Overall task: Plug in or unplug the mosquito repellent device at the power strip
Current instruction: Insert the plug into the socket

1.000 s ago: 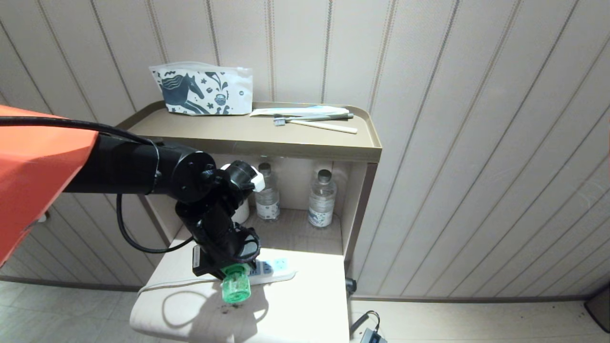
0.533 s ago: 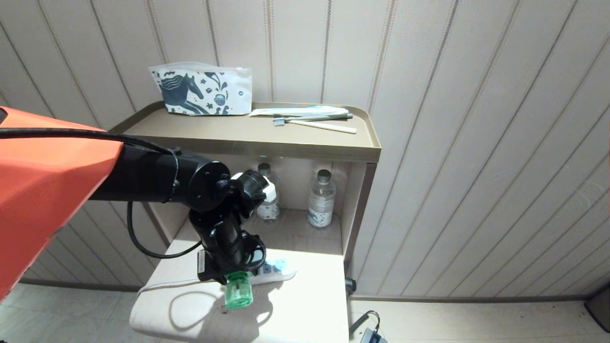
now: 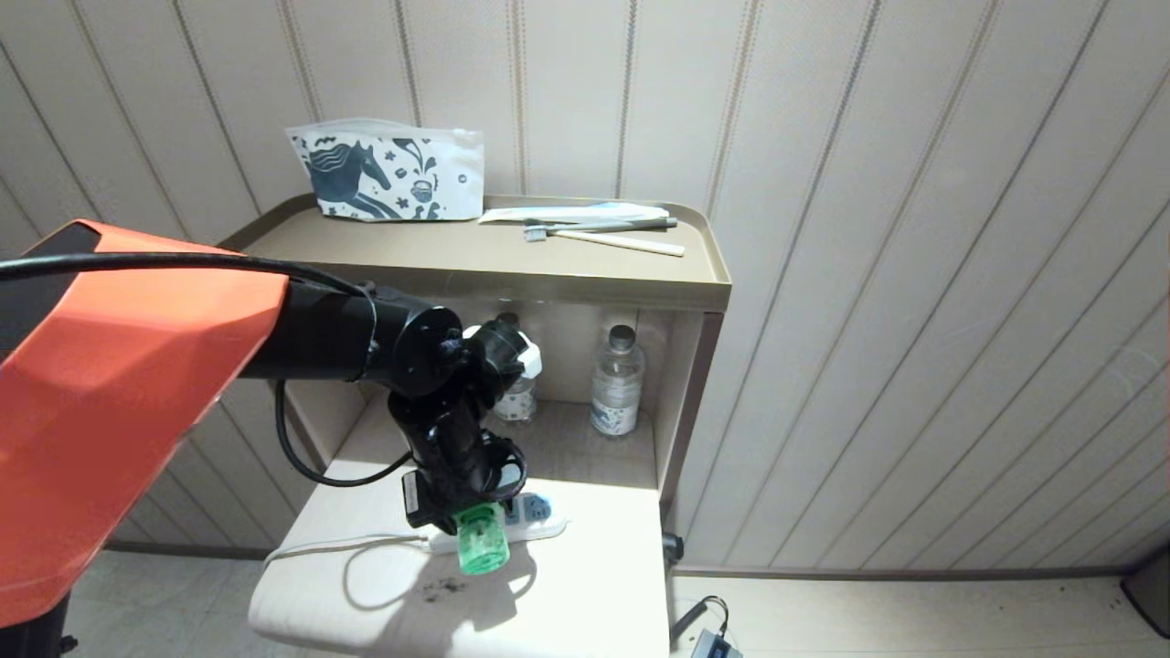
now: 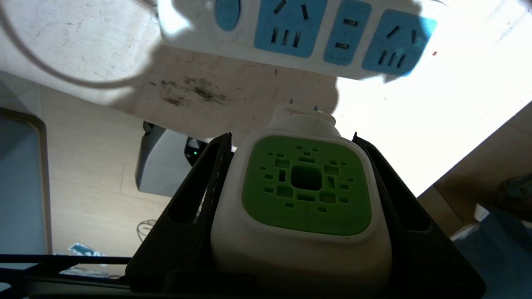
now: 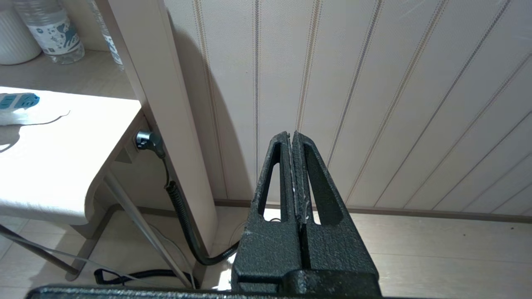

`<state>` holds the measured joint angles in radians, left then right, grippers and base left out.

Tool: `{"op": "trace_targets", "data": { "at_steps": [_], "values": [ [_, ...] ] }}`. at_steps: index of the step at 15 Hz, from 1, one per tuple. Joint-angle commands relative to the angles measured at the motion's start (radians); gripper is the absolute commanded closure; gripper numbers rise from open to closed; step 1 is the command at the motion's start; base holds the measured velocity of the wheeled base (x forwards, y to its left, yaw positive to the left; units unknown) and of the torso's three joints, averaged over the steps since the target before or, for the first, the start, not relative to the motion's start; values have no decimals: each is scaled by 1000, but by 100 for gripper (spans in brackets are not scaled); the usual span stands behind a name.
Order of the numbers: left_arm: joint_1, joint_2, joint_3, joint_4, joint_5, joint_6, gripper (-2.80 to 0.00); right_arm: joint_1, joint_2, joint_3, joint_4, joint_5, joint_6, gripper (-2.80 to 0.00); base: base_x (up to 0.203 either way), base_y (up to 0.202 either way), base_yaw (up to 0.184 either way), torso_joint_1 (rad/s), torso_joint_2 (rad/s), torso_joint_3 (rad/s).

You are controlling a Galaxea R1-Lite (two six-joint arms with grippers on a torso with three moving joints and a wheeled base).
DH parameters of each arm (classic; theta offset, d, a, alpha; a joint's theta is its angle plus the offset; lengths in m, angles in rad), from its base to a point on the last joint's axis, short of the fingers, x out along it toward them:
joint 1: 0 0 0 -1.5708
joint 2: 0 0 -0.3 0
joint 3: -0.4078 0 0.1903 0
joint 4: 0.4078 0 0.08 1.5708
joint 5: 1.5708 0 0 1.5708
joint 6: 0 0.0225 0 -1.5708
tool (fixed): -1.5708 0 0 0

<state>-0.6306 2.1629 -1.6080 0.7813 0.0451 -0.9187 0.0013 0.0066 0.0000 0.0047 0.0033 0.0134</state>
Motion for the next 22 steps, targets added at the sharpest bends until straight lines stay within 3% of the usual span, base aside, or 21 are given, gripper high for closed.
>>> {"op": "trace_targets", "data": {
  "at_steps": [1,18,22],
  "values": [
    [0,22,-7,4,2,-7,0,0,0,0,0,1,0,0,0,0,0,0,0,0],
    [35,97,-43,-5,21,-8,0,0,0,0,0,1,0,0,0,0,0,0,0,0],
    [37,105,-57,-5,63,-10,0,0,0,0,0,1,0,0,0,0,0,0,0,0]
  ]
}}
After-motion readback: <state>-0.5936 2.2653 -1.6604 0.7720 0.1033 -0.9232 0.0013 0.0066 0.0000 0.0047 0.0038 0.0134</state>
